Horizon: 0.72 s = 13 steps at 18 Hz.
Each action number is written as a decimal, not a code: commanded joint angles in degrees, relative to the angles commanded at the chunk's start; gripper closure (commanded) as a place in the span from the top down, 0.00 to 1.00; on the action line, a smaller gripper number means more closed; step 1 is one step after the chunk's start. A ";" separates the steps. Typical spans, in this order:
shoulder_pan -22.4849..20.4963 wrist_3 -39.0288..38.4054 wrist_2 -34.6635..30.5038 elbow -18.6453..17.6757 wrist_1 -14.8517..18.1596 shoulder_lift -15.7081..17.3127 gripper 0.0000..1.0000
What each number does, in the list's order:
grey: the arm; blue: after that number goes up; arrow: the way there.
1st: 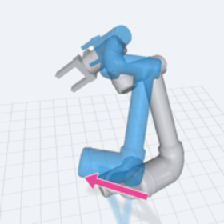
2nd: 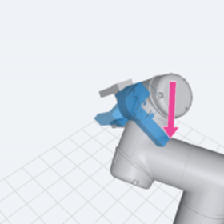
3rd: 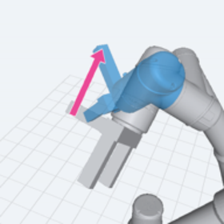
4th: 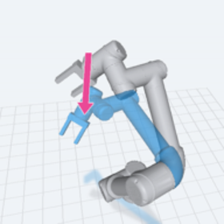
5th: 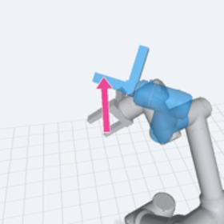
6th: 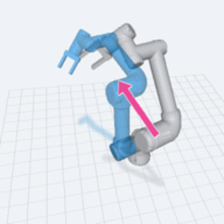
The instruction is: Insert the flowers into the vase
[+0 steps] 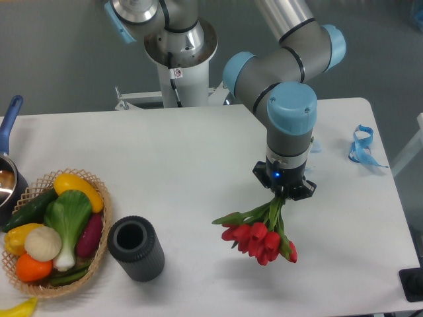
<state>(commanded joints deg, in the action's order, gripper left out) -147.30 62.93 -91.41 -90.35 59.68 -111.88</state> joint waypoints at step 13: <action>1.14 -5.36 5.78 0.00 -4.90 -0.53 0.04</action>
<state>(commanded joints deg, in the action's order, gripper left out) -146.16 57.57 -85.62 -90.35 54.78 -112.41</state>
